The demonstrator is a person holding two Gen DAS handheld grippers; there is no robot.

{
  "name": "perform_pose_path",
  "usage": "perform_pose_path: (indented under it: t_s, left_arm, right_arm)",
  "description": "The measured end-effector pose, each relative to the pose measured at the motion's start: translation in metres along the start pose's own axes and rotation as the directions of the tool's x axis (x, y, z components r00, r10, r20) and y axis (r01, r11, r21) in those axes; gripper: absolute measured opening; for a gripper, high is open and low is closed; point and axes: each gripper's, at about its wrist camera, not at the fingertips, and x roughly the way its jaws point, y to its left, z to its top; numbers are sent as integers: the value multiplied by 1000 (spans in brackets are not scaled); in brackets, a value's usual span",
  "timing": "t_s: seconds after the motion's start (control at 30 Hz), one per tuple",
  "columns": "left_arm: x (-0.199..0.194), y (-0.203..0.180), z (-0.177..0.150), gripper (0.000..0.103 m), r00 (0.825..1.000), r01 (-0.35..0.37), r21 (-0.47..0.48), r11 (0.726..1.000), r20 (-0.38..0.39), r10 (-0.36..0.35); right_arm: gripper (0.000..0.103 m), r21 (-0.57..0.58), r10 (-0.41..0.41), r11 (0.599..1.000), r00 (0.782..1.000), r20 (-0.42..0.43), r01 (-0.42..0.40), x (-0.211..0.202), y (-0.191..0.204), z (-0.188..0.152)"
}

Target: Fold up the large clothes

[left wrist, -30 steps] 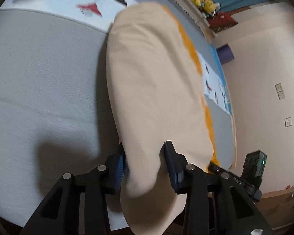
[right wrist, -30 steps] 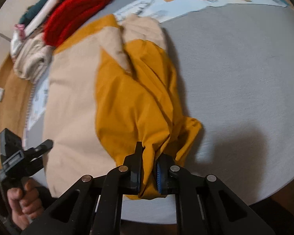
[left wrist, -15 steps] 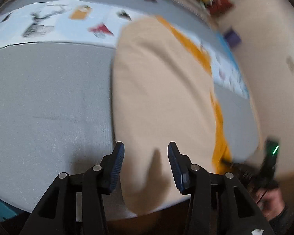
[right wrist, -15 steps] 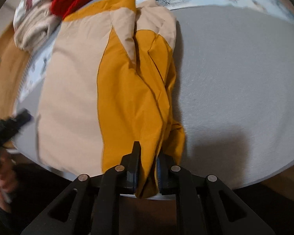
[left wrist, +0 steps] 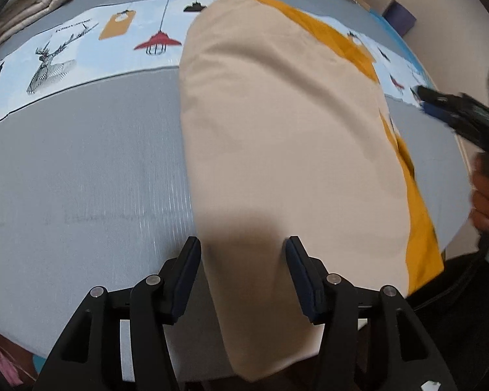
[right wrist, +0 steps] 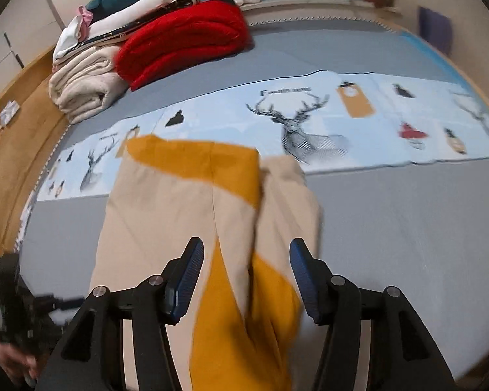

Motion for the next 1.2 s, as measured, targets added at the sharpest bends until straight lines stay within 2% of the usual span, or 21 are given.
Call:
perform_pose_path:
  t_s: [0.13, 0.17, 0.2, 0.23, 0.3, 0.37, 0.4, 0.43, 0.5, 0.57, 0.67, 0.77, 0.87, 0.93, 1.0, 1.07, 1.13, 1.17, 1.2]
  left_arm:
    - [-1, 4, 26, 47, 997, -12, -33, 999, 73, 15]
    - [0, 6, 30, 35, 996, 0, -41, 999, 87, 4]
    - [0, 7, 38, 13, 995, 15, -44, 999, 96, -11]
    - [1, 7, 49, 7, 994, 34, -43, 998, 108, -29]
    - [2, 1, 67, 6, 987, 17, -33, 999, 163, -11]
    - [9, -2, 92, 6, 980, 5, -23, 1000, 199, 0]
    - [11, 0, 101, 6, 977, 16, -33, 999, 212, -9]
    - [15, 3, 115, 6, 973, 33, -46, 998, 229, -21]
    - [23, 7, 140, 6, 966, 57, -48, 997, 257, -43]
    - [36, 8, 164, 6, 960, 80, -43, 996, 272, -66]
    - [64, 13, 193, 6, 963, 81, -45, 996, 261, -66]
    - [95, 19, 207, 5, 972, 90, -50, 995, 222, -77]
    - [106, 23, 208, 5, 975, 107, -40, 993, 202, -97]
    - [101, 19, 207, 5, 977, 85, 3, 996, 198, -84]
    - [85, 16, 204, 5, 979, 21, 35, 999, 202, -28]
    - [59, 15, 196, 5, 974, -46, 34, 998, 223, 37]
    - [35, 19, 187, 14, 960, -124, 15, 992, 254, 117]
    - [15, 21, 176, 23, 949, -148, 2, 989, 282, 141]
    - [1, 24, 167, 24, 944, -145, -6, 989, 299, 140]
  right_arm:
    - [56, 105, 15, 994, 998, -55, -9, 58, -18, 22]
    - [56, 135, 38, 990, 997, -66, -29, 69, -22, 26]
    - [56, 153, 53, 987, 996, -78, -41, 78, -26, 30]
    - [56, 170, 72, 984, 993, -94, -55, 89, -28, 33]
    - [56, 181, 98, 981, 989, -108, -77, 101, -30, 37]
    - [41, 177, 142, 977, 984, -105, -122, 108, -29, 43]
    - [19, 179, 158, 974, 983, -98, -139, 108, -29, 45]
    - [10, 188, 167, 971, 982, -89, -148, 108, -30, 47]
    - [4, 206, 164, 967, 985, -57, -149, 106, -33, 50]
    - [3, 218, 138, 968, 989, -45, -125, 104, -36, 51]
    - [3, 232, 94, 970, 994, -53, -79, 109, -43, 52]
    - [3, 221, 41, 975, 994, -102, -17, 122, -47, 51]
    - [3, 204, 10, 979, 993, -120, 15, 132, -49, 51]
    - [3, 202, -1, 979, 992, -127, 27, 135, -49, 49]
    - [4, 193, -17, 980, 992, -127, 41, 134, -48, 47]
    - [9, 175, -52, 982, 991, -122, 73, 127, -48, 44]
    - [25, 134, -220, 963, 970, -101, 233, 112, -48, 39]
    - [26, 121, -293, 945, 952, -92, 303, 104, -49, 36]
    - [26, 120, -340, 930, 937, -82, 348, 93, -53, 32]
